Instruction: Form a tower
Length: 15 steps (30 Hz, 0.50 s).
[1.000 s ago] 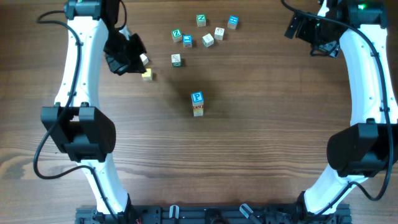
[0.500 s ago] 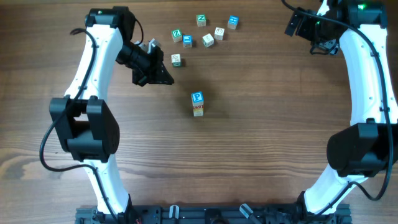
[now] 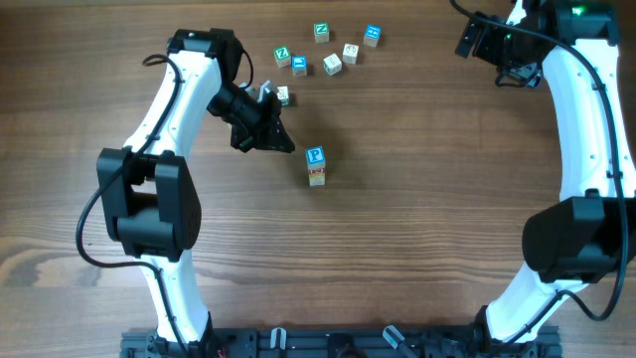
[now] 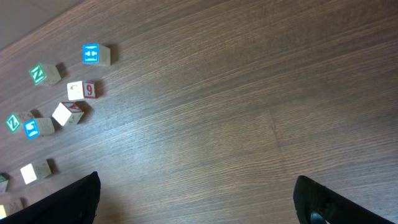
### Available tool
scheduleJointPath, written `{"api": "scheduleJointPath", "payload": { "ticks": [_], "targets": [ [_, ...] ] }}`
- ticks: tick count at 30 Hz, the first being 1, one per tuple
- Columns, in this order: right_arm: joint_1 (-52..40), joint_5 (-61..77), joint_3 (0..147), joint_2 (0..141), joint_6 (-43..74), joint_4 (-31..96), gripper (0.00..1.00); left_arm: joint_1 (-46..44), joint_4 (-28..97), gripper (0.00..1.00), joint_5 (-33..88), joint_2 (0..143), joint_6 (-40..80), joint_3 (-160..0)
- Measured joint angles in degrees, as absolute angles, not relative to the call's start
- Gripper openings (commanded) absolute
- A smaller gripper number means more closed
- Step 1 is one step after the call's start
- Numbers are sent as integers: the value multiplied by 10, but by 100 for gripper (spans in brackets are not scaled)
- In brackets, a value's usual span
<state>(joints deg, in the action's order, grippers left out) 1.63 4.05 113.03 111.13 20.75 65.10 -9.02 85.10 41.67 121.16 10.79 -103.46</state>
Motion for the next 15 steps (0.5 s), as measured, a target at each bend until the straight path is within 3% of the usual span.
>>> {"api": "scheduleJointPath", "payload": {
  "ticks": [15],
  "targets": [
    [16,41,1130,1111,208,651,100,-119,861,4,380,1212,132,-1034]
  ]
}}
